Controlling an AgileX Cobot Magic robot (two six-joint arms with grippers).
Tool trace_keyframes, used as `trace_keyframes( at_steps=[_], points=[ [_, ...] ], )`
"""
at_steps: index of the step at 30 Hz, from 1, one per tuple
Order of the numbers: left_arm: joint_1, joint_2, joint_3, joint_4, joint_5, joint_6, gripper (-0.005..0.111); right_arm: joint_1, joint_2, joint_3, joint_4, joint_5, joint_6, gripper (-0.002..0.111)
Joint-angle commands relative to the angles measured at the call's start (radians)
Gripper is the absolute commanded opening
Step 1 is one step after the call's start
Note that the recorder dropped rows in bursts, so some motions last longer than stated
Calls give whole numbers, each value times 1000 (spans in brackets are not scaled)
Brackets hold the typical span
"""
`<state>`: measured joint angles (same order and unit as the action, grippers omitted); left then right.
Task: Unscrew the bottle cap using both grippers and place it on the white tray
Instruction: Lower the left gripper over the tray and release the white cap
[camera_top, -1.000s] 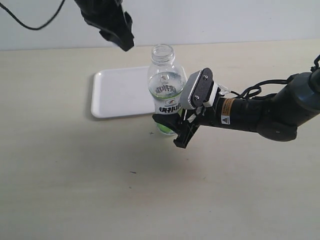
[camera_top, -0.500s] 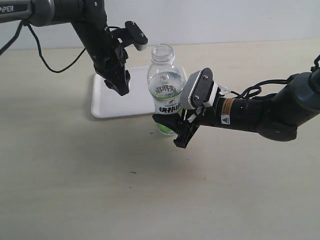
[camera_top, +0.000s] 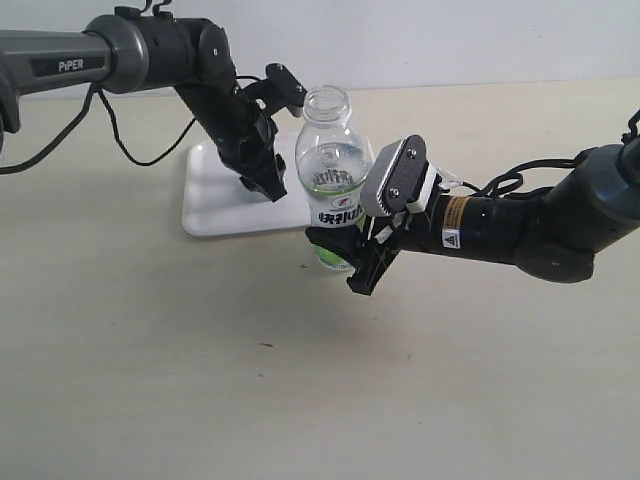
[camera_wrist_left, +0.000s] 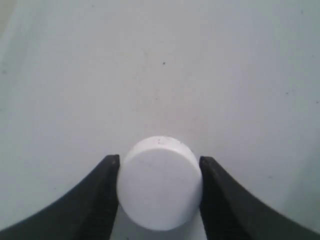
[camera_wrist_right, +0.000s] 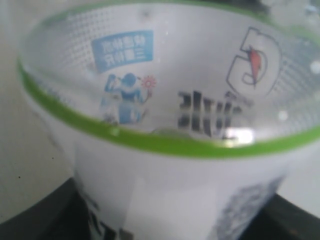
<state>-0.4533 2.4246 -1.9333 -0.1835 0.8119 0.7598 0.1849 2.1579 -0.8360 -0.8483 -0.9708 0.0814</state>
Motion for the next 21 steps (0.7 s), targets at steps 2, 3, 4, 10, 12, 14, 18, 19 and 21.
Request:
trace_keyframes(
  at_steps=[2, 3, 4, 10, 12, 14, 18, 19, 21],
  points=[
    [-2, 11, -8, -14, -29, -10, 0, 2, 5, 0, -18, 61, -4, 0],
    [0, 11, -8, -14, -45, -19, 1, 2, 5, 0, -18, 61, -4, 0],
    [0, 11, -8, -14, -48, -19, 4, 2, 5, 0, -18, 61, -2, 0],
    [0, 11, -8, -23, -46, -34, 77, 2, 5, 0, -16, 61, -2, 0],
    [0, 9, -8, -10, -55, -34, 76, 2, 5, 0, -19, 61, -2, 0],
    [0, -16, -8, 24, -48, -34, 76, 2, 5, 0, -15, 61, -2, 0],
    [0, -105, -8, 61, 85, -43, 75, 2, 5, 0, -13, 59, -2, 0],
    [0, -121, -8, 72, 103, -62, 70, 2, 5, 0, -13, 59, -2, 0],
    [0, -152, -8, 94, 133, -90, 52, 2, 5, 0, -18, 59, -2, 0]
  ],
)
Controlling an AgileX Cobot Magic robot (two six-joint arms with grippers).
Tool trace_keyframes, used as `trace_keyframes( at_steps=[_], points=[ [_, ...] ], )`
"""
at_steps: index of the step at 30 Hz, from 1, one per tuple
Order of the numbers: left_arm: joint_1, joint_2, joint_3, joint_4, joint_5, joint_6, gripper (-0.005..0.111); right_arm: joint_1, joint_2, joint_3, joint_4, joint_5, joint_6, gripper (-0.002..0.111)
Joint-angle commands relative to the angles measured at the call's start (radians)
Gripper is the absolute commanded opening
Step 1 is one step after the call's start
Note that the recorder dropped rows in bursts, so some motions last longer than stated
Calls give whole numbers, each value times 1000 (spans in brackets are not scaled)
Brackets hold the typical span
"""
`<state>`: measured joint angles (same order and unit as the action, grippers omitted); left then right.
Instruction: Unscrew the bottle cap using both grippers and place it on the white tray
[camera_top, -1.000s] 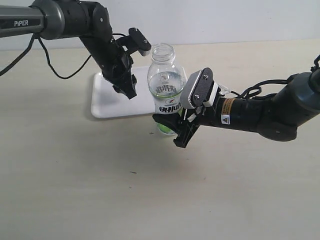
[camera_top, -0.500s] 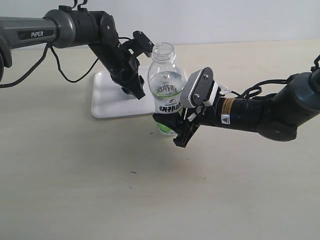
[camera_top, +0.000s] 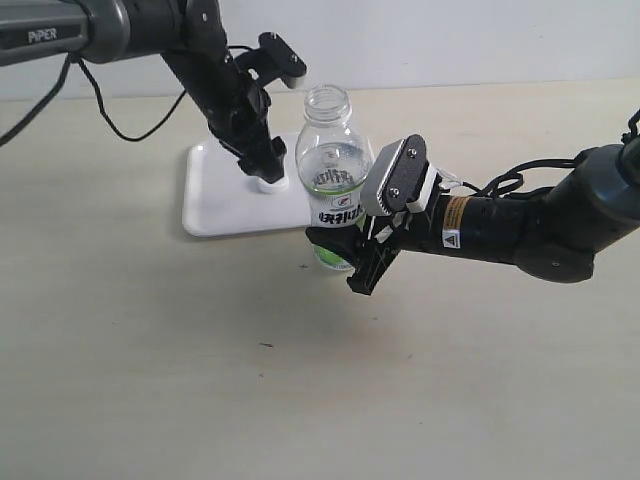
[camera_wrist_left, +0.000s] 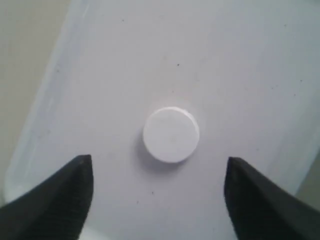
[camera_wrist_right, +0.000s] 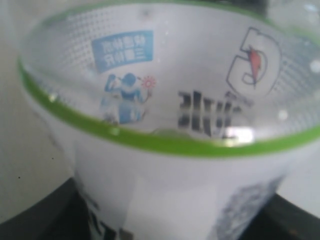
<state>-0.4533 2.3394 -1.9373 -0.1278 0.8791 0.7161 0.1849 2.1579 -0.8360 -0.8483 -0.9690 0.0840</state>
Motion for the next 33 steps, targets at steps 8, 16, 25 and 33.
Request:
trace_keyframes(
  at_steps=[8, 16, 25, 33],
  points=[
    [15, -221, -4, 128, 243, -108, 1, 2, 5, 0, -15, 57, 0, 0],
    [36, -392, -4, 128, 300, -180, 1, 2, 5, 0, 1, 55, 7, 33],
    [36, -504, -4, 128, 326, -212, 1, 2, 5, 0, 101, 48, 23, 78],
    [36, -548, -4, 128, 342, -248, 1, 2, -9, 0, 140, 48, 23, 88]
  ],
)
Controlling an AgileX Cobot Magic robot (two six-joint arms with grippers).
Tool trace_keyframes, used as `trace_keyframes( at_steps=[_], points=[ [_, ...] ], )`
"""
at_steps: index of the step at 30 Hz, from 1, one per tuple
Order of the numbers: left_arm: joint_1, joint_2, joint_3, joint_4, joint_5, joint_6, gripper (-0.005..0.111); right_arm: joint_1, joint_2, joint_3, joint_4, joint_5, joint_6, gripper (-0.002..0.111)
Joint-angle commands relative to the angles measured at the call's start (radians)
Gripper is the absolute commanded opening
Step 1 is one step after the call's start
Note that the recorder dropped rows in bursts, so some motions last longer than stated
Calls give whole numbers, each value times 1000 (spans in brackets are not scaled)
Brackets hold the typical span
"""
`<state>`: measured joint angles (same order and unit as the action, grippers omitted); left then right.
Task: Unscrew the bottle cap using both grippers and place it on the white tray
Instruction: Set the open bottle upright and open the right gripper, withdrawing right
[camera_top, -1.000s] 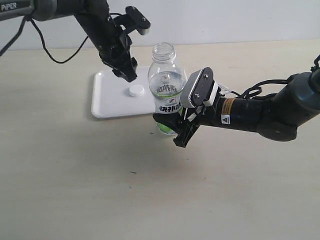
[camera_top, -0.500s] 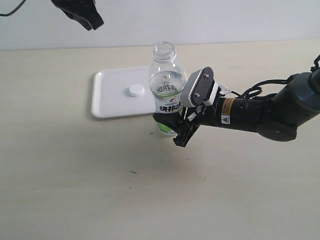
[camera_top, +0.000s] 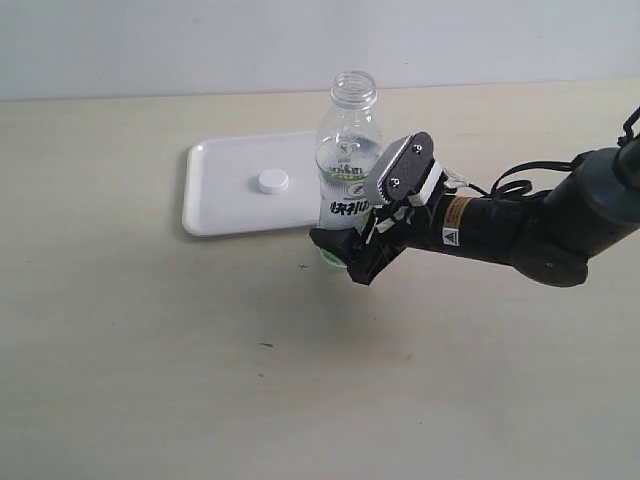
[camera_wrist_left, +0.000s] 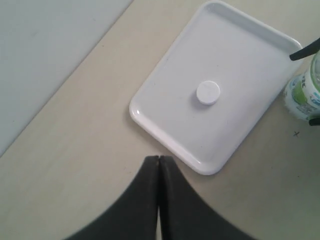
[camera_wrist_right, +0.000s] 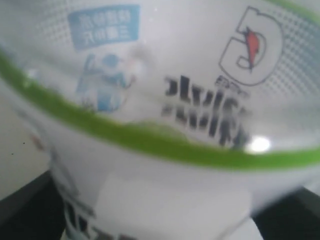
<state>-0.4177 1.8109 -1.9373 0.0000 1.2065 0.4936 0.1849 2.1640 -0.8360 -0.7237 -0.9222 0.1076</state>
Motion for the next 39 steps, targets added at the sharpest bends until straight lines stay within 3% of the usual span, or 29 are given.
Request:
trace_keyframes(
  at_steps=[1, 14, 20, 32, 39],
  points=[
    [1, -21, -4, 0, 15, -31, 1, 2, -24, 2, 12, 5, -1, 88],
    [1, -21, -4, 16, 15, -34, 1, 2, -206, 2, -37, 286, 196, 88],
    [1, -21, -4, 16, 15, -48, 1, 2, -265, 2, -264, 290, 388, 88],
    [1, -21, -4, 14, 15, -55, 1, 2, -399, 2, -452, 353, 756, 88],
    [1, -21, -4, 14, 15, -59, 1, 2, -408, 2, -640, 361, 873, 88]
  ],
)
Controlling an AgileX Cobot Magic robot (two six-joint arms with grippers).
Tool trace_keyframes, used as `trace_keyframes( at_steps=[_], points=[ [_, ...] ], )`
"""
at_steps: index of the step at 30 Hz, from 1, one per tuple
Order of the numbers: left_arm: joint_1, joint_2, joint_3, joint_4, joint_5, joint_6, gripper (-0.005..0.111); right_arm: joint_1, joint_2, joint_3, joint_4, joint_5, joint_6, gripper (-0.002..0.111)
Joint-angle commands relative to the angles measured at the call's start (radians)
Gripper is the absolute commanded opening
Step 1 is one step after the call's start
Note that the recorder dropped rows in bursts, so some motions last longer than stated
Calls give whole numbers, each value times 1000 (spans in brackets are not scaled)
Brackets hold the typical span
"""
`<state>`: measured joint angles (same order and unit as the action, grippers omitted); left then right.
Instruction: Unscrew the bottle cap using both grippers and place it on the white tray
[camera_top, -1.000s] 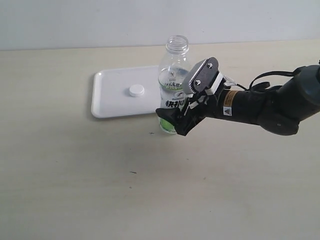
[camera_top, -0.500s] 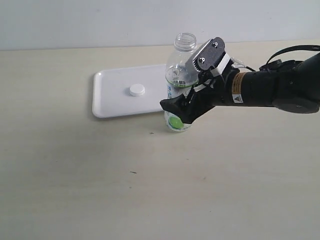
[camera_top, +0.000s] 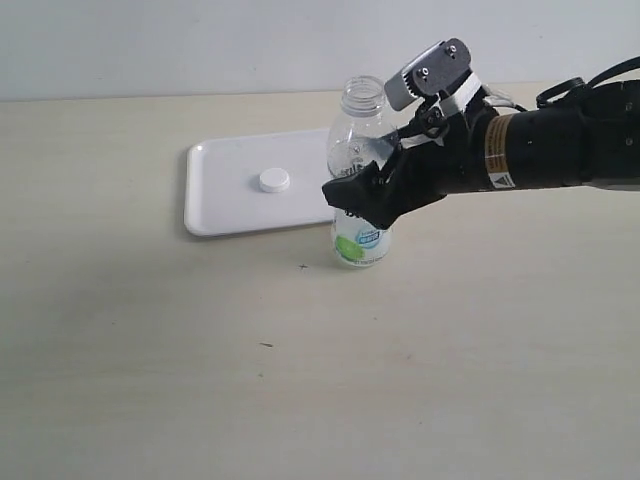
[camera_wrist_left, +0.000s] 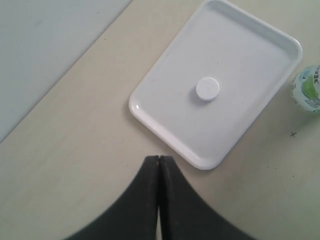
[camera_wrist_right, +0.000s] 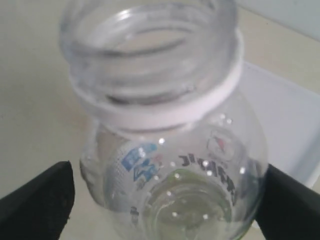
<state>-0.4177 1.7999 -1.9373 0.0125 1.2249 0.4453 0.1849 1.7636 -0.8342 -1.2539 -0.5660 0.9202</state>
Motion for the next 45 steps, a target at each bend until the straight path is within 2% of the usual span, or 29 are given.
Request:
trace_keyframes(
  at_steps=[1, 13, 22, 29, 31, 34, 36, 38, 40, 41, 43, 45],
  points=[
    [1, -10, -4, 2, -4, -11, 1, 2, -7, 0, -124, 4, 68, 88],
    [1, -10, -4, 0, -4, -21, 1, 2, -13, 0, -114, 167, 77, 88],
    [1, -10, -4, 0, -4, -19, 1, 2, -105, 10, -123, 180, 137, 88],
    [1, -15, 10, -54, -4, -25, 0, 2, -262, 128, -137, 175, 140, 88],
    [1, -43, 57, -120, -68, -11, 0, 2, -359, 195, -137, 173, 148, 88],
    [1, -133, 195, -229, -223, 39, 0, 2, -574, 296, -137, 173, 205, 88],
    [1, -236, 363, -333, -361, 110, 0, 2, -716, 358, -137, 173, 257, 88],
    [1, -385, 584, -474, -585, 199, 0, 2, -861, 419, -137, 161, 304, 88],
    [-1, -579, 841, -646, -813, 313, 0, 2, -1011, 483, -137, 84, 340, 88],
    [-3, -689, 990, -790, -899, 429, 0, 2, -1072, 511, -137, 35, 343, 88],
    [-3, -816, 1152, -997, -958, 596, 0, 2, -1145, 536, -137, -18, 384, 88],
    [-3, -941, 1310, -1281, -1015, 822, 0, 2, -1195, 551, -137, -55, 415, 88]
  ],
)
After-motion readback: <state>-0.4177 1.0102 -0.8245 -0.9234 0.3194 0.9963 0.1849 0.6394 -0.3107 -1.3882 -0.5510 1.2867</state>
